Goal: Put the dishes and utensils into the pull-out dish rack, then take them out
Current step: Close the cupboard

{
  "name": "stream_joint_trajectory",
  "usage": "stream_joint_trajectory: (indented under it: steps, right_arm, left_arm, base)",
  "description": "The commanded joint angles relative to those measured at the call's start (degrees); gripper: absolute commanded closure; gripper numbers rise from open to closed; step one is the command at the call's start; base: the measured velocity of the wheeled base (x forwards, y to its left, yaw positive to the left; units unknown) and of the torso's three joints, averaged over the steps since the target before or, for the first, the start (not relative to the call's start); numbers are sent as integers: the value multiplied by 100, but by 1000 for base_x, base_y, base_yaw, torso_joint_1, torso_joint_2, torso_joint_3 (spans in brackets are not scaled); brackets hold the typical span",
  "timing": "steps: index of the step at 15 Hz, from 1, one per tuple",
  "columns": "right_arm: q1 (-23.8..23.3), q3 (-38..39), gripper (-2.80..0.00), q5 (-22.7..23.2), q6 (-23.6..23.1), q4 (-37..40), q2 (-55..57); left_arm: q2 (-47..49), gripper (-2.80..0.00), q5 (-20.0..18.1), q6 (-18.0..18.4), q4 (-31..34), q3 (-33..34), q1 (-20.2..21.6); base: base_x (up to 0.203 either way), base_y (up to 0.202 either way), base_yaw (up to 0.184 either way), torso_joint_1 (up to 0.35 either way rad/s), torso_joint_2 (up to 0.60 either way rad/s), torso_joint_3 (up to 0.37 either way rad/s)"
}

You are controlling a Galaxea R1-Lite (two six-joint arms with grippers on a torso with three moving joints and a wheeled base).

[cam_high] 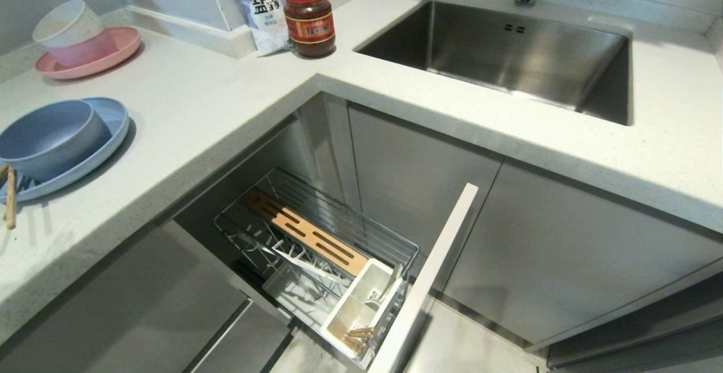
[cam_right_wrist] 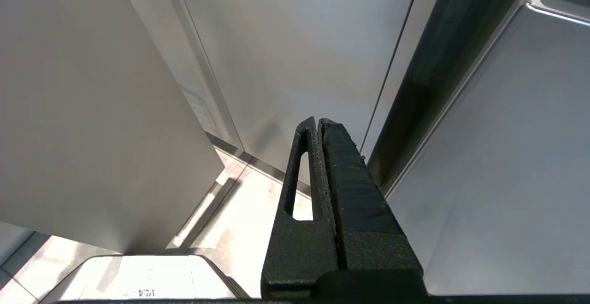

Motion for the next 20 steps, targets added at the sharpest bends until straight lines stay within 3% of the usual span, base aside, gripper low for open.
stream_joint_trajectory:
  steps: [1,4,6,14,20]
  right_arm:
    - [4,9,0,0,1,-2,-24]
    - [-4,9,0,0,1,-2,-24]
    - [2,9,0,0,1,-2,-24]
    - [-3,9,0,0,1,-2,-24]
    - [-4,9,0,0,1,-2,-24]
  left_arm:
    - [-1097,0,-159,337,-570,1191,-40]
    - [-1724,0,-414,1117,-1426,2419,-106]
    - [-1802,0,-376,1113,-1809,2768,-159]
    - [-2236,0,-394,1110,-1488,3141,-452]
    - [-3022,0,-382,1227,-1805,4267,-595]
  base:
    - [0,0,0,0,0,0]
    - [0,0,0,0,0,0]
    - [0,0,0,0,0,0]
    - [0,0,0,0,0,0]
    - [0,0,0,0,0,0]
